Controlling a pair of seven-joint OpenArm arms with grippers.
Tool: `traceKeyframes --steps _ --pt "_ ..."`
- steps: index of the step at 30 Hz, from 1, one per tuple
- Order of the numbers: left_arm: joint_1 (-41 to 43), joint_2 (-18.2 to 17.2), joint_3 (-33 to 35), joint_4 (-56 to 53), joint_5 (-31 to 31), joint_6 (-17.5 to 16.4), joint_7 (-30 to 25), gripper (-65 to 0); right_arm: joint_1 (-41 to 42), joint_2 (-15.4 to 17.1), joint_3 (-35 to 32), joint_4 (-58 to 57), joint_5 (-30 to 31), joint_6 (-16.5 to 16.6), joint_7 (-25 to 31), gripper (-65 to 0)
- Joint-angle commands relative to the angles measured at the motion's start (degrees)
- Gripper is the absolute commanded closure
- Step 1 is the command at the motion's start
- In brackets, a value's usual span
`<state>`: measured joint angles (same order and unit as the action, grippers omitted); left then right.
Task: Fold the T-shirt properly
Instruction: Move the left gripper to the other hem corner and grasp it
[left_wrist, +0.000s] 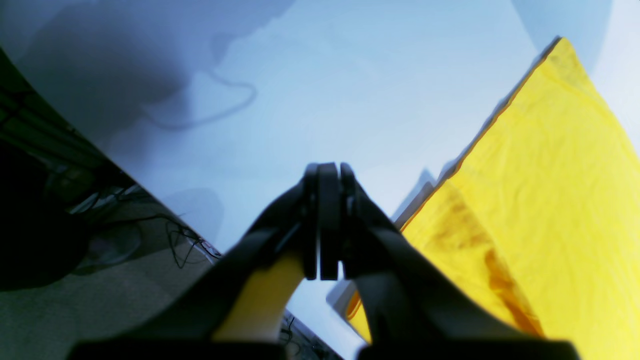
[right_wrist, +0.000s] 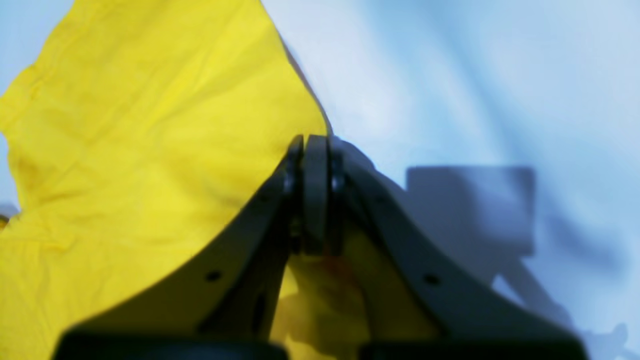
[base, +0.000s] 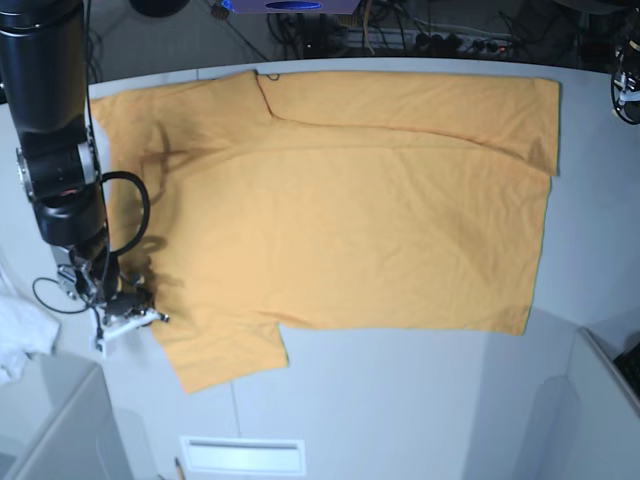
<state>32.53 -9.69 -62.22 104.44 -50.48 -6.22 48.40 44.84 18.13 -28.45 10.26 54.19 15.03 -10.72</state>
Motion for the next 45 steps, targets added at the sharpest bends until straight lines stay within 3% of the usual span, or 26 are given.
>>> traceKeyframes --steps 1,9,12,14,16,18,26,30,34,38,41,45 --pt "-0.49 -0.99 0.9 0.83 -0.38 -0.42 -1.15 0.0 1.8 0.55 0.18 0.6 0.44 0.05 0.57 0.0" --pt "-7.87 -7.67 9.34 -1.81 -0.38 -0.16 -1.15 -1.3 1.8 0.55 0.18 0.68 0.53 0.05 1.53 0.0" --pt "-14.12 -9.16 10.48 -6.38 -0.38 -0.16 -1.15 -24.2 2.33 0.55 1.15 0.77 0.53 0.05 1.53 0.0" --pt "-18.86 -12.77 14.44 -11.21 -0.38 -0.07 -1.15 -38.0 2.59 0.55 2.91 0.77 0.53 0.05 1.36 0.0" --pt "-24.05 -16.55 19.8 -16.75 -0.38 -0.07 -1.15 -46.7 2.59 0.64 4.05 0.77 0.53 0.05 1.36 0.0" --pt "-29.94 -19.01 24.55 -22.73 -0.29 -0.07 -1.15 -51.0 2.76 0.64 4.14 0.77 0.53 0.05 1.36 0.0" --pt "-56.49 -23.76 43.45 -51.48 0.94 -0.07 -2.03 -47.2 3.29 0.55 3.79 0.77 0.44 0.05 1.36 0.0" --pt "-68.97 -23.14 54.35 -65.01 7.62 -0.24 -7.65 -48.1 3.38 0.55 3.79 0.77 0.44 0.05 1.36 0.0" --pt "-78.38 -20.42 62.7 -78.9 9.73 -0.42 -14.25 -48.1 3.38 0.55 3.88 0.77 0.44 0.05 1.36 0.0" --pt "-84.27 -17.95 71.84 -88.75 9.73 -0.42 -21.37 -48.2 3.29 0.55 3.79 0.77 0.44 0.05 1.36 0.0" --pt "-84.97 -16.2 77.73 -90.16 9.56 -0.42 -24.27 -48.2 3.38 0.55 3.88 0.77 0.44 0.05 1.36 0.0" --pt "-83.74 -14.26 78.61 -90.33 9.56 -0.42 -24.97 -48.2 3.38 0.55 3.79 0.77 0.44 0.05 1.36 0.0"
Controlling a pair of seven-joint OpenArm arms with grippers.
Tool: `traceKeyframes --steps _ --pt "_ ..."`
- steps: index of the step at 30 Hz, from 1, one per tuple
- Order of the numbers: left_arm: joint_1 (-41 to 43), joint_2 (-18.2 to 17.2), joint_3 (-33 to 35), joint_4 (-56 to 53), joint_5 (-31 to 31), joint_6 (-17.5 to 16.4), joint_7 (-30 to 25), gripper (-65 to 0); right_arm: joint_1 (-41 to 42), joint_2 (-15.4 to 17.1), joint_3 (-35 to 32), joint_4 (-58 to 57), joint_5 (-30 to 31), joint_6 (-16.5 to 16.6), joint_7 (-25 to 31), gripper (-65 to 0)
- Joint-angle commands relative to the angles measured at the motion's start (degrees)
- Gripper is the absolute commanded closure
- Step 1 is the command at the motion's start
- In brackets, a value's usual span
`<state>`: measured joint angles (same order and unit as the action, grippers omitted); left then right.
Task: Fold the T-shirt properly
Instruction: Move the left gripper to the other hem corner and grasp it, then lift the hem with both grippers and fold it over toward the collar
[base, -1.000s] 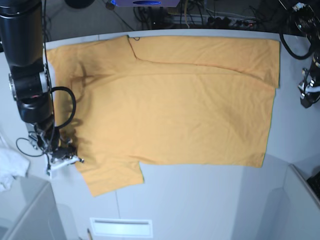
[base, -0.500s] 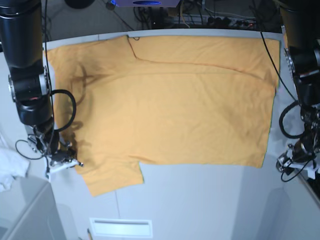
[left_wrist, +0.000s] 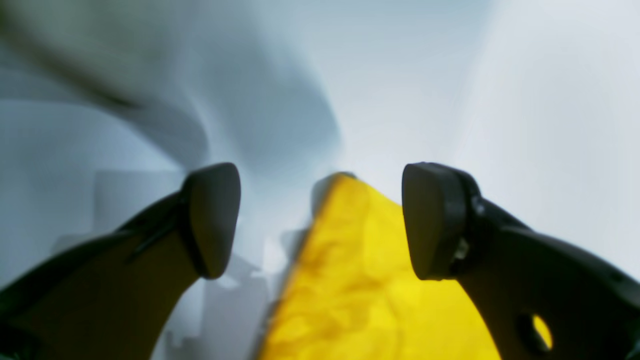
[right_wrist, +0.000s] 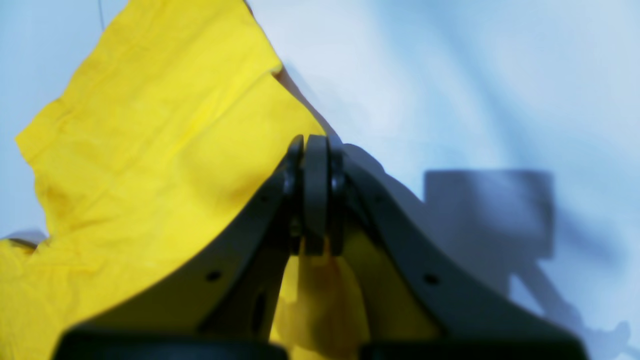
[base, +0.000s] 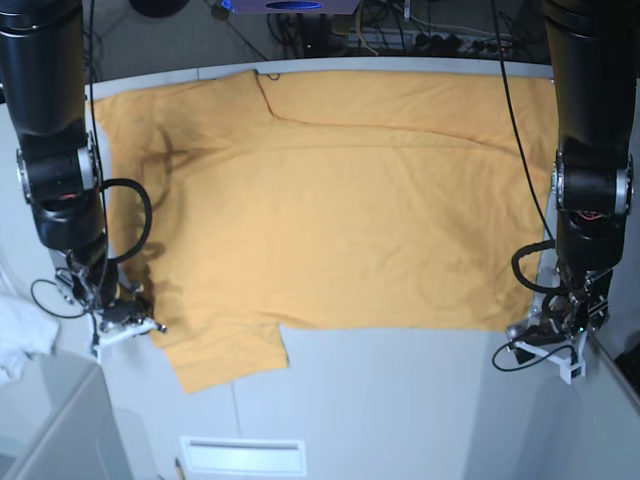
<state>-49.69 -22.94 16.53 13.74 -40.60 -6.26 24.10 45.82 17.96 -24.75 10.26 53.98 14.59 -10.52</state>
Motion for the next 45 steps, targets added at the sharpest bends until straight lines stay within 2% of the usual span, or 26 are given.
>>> traceKeyframes --steps 1,4,11,18,19,21,25,31,36,41,45 --pt "-0.99 -0.67 -0.14 0.37 -0.32 -0.38 -0.67 -48.2 2.4 0.73 0.09 0.77 0.66 0.49 1.16 0.0" --pt "0.33 0.39 -0.23 0.37 -0.32 -0.38 -0.84 -48.2 2.4 0.73 0.01 0.77 0.66 0.49 1.16 0.0" --pt "0.94 0.39 -0.23 0.37 -0.41 -0.38 -0.84 -48.2 2.31 0.81 0.01 0.77 0.66 0.49 1.16 0.0" --pt "2.53 0.57 -0.31 0.81 -0.5 -0.38 -0.76 -45.1 2.13 0.81 0.01 0.77 0.57 0.49 1.16 0.0" --pt "2.7 0.57 -0.23 0.81 -0.5 -0.38 -0.76 -41.3 2.05 0.81 0.01 0.77 0.57 0.49 1.16 0.0" --pt "3.41 0.57 -0.31 0.81 -0.5 -0.38 -0.76 -29.3 1.69 0.81 0.01 0.77 0.57 0.49 1.43 0.0" --pt "6.4 1.09 -0.31 4.68 -0.41 -0.38 -0.76 0.0 0.81 0.73 0.45 0.77 0.57 0.49 1.69 0.0" --pt "11.67 0.83 -0.4 15.41 -0.5 -0.38 -0.84 0.0 0.9 0.73 0.45 0.86 0.57 0.49 3.89 0.0" --pt "11.67 0.74 -0.49 17.43 -0.59 -0.38 -0.49 0.0 0.64 0.81 0.45 4.73 0.57 0.49 3.54 0.0" --pt "12.2 0.74 -7.96 17.6 -0.15 -0.38 -0.4 0.0 -0.15 1.08 0.45 4.9 0.57 0.49 3.62 0.0" --pt "15.54 -1.28 -7.7 23.58 -0.41 -0.46 -0.23 0.0 -1.21 1.25 0.45 4.99 0.57 0.58 3.89 0.0"
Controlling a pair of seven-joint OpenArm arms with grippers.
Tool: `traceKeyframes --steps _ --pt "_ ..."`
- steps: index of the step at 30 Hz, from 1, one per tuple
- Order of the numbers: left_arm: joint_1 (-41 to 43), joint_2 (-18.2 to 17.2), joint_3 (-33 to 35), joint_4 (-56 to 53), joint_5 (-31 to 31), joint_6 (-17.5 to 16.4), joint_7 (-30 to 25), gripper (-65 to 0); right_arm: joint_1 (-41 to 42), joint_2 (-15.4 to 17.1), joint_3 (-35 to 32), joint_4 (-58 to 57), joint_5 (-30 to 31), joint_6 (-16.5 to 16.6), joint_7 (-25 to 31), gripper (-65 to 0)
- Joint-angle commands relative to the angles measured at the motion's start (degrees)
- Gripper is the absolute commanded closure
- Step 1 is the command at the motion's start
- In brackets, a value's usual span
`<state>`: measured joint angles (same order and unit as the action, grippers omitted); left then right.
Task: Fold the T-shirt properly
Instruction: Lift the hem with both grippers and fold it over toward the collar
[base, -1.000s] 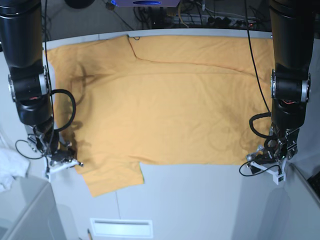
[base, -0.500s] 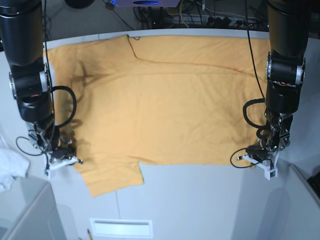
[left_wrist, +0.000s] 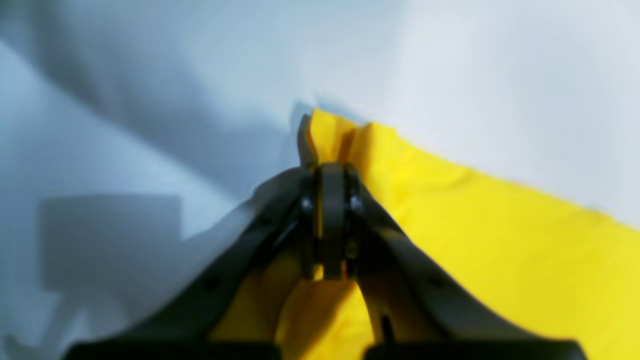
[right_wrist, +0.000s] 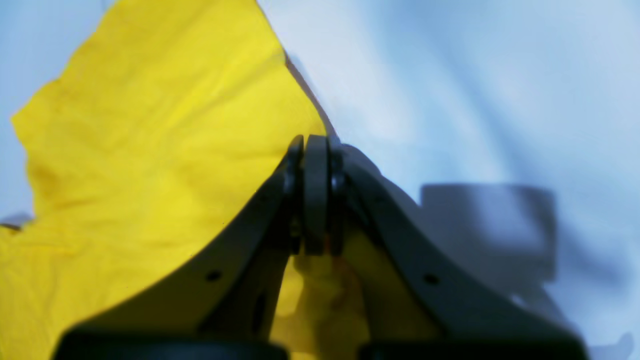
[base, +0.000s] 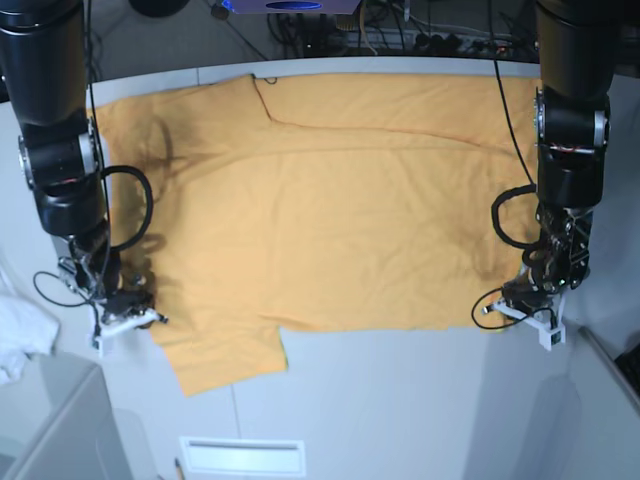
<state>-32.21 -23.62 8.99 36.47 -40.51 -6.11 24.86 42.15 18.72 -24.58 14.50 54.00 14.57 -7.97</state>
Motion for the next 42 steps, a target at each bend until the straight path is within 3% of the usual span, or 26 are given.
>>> traceKeyframes --steps 1,8,15,20,30,38,42 --pt "-0.37 -0.6 -0.77 3.75 -0.5 -0.62 -0.91 0.0 2.38 0.58 0.27 0.75 0.55 0.6 1.33 0.0" --pt "2.18 -2.01 -1.3 12.81 -0.59 -0.62 4.81 0.0 1.59 1.1 0.09 3.74 0.46 0.6 0.98 0.0" --pt "10.36 -2.36 -15.98 28.1 -0.24 -0.26 13.51 0.0 -2.2 4.09 0.36 12.36 0.55 0.51 -1.22 0.0" --pt "15.9 -2.19 -20.73 38.92 -0.5 -0.26 17.99 0.0 -4.92 5.15 4.05 16.57 0.64 0.42 -1.75 0.0" --pt "24.51 -0.6 -34.09 58.17 -0.67 -0.35 28.98 0.0 -10.11 5.59 12.14 24.49 0.46 0.42 -9.04 0.0" --pt "32.16 0.45 -37.43 66.26 -1.11 -0.53 30.74 0.0 -11.87 6.82 14.16 25.54 0.55 0.42 -9.66 0.0" --pt "36.03 0.28 -38.75 68.45 -7.27 -0.53 30.57 0.0 -13.54 6.91 14.16 27.56 0.64 0.42 -10.63 0.0"
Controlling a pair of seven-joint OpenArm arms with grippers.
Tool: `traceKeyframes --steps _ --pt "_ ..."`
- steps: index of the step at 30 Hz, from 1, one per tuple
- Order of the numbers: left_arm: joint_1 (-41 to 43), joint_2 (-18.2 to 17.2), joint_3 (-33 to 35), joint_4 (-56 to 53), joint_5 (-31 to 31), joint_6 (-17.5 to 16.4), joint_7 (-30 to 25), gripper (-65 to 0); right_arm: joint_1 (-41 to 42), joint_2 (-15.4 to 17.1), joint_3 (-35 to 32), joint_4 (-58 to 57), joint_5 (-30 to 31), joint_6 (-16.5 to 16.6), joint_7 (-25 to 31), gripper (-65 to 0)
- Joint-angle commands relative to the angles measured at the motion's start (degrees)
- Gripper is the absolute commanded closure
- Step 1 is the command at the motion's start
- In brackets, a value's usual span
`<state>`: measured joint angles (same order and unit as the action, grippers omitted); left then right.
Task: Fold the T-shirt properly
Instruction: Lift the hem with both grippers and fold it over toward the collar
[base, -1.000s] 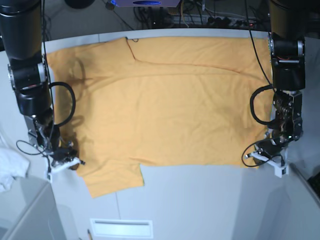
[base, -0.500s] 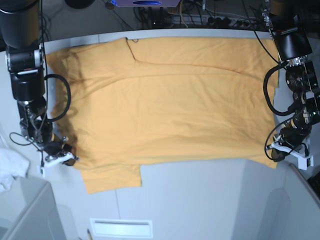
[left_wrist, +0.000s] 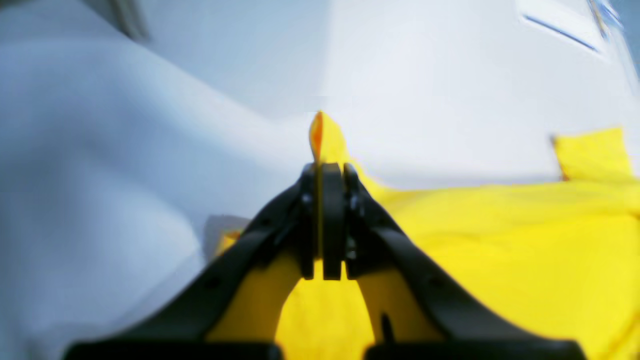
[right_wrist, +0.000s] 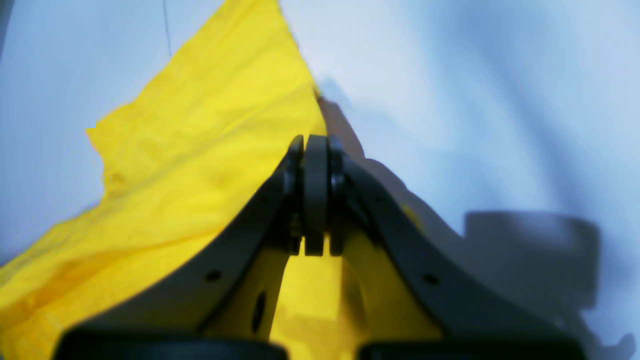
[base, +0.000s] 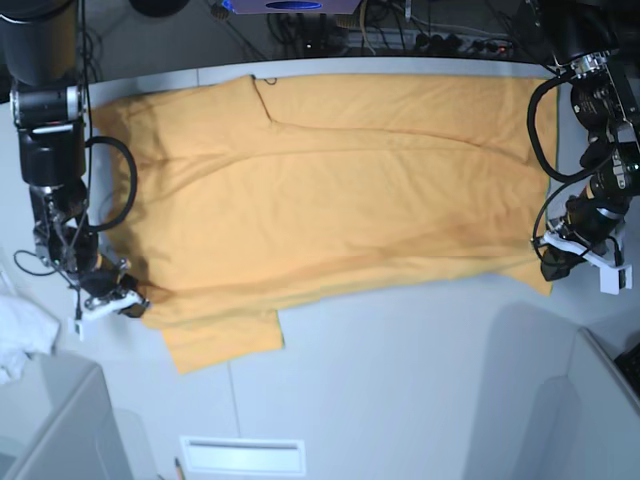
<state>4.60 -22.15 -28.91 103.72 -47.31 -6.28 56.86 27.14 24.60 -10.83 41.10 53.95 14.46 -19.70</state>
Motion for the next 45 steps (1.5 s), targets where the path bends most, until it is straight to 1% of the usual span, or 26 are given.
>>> traceKeyframes --steps 1,3,6,9,10,14,17,21,26,29,31,34,38,43,45 --pt "-0.16 -1.1 -1.91 1.2 -2.14 -0.35 -1.34 0.0 0.78 1.03 0.41 2.37 0.68 0.53 1.11 0.0" --pt "0.63 -1.01 -3.05 1.11 -4.51 -0.35 -1.34 0.0 -0.63 1.11 0.41 5.8 0.77 0.53 1.11 0.0" --pt "1.77 -1.01 -3.49 1.2 -4.6 -0.35 -1.34 0.0 -2.65 1.82 0.41 9.76 0.86 0.44 1.02 0.0" --pt "1.95 -1.1 -3.49 1.2 -4.69 -0.35 -1.26 0.0 -4.5 2.08 0.5 13.89 0.86 -2.28 -0.21 0.0" --pt "2.48 -1.1 -3.49 1.2 -4.69 -0.35 -1.26 0.0 -5.55 2.17 1.12 15.56 0.86 -2.72 -0.47 0.0" --pt "3.88 -1.45 -3.49 1.55 -5.04 -0.35 -1.43 0.0 -9.77 1.82 9.64 23.03 0.77 -3.16 -4.43 0.0" --pt "3.88 -1.45 -3.58 2.08 -4.78 -0.35 -1.43 0.0 -10.12 1.82 12.28 23.91 0.51 -3.16 -6.71 0.0" --pt "3.88 -1.54 -3.58 2.08 -4.78 -0.35 -1.43 0.0 -11.0 2.26 12.37 24.26 0.51 -3.16 -7.24 0.0" --pt "5.64 -1.54 -3.58 2.87 -4.78 -0.35 -1.43 0.0 -12.85 2.87 13.16 24.35 0.77 -3.16 -9.44 0.0" --pt "6.43 -1.63 -3.67 3.66 -4.78 -0.35 -1.52 0.0 -15.4 2.61 18.08 27.43 0.77 -3.07 -10.67 0.0" --pt "6.7 -1.63 -4.63 4.1 -4.87 -0.35 -1.34 0.0 -16.63 2.17 20.81 30.85 0.77 -2.99 -13.13 0.0" --pt "7.93 -1.19 -6.57 5.6 -4.87 -0.35 -1.34 0.0 -17.68 0.59 23.89 34.37 0.77 -2.99 -17.18 0.0" --pt "9.25 -1.19 -9.91 7.62 -5.13 -0.35 -1.26 0.0 -18.56 -0.82 28.19 36.13 0.77 -2.9 -20.25 0.0" --pt "12.41 -1.19 -10.87 7.97 -5.22 -0.35 -1.43 0.0 -21.38 -1.08 33.38 41.32 0.77 -2.9 -24.91 0.0" --pt "13.55 -1.19 -10.96 8.06 -5.22 -0.35 -1.52 0.0 -22.7 -2.49 35.67 43.6 0.77 -2.9 -26.49 0.0"
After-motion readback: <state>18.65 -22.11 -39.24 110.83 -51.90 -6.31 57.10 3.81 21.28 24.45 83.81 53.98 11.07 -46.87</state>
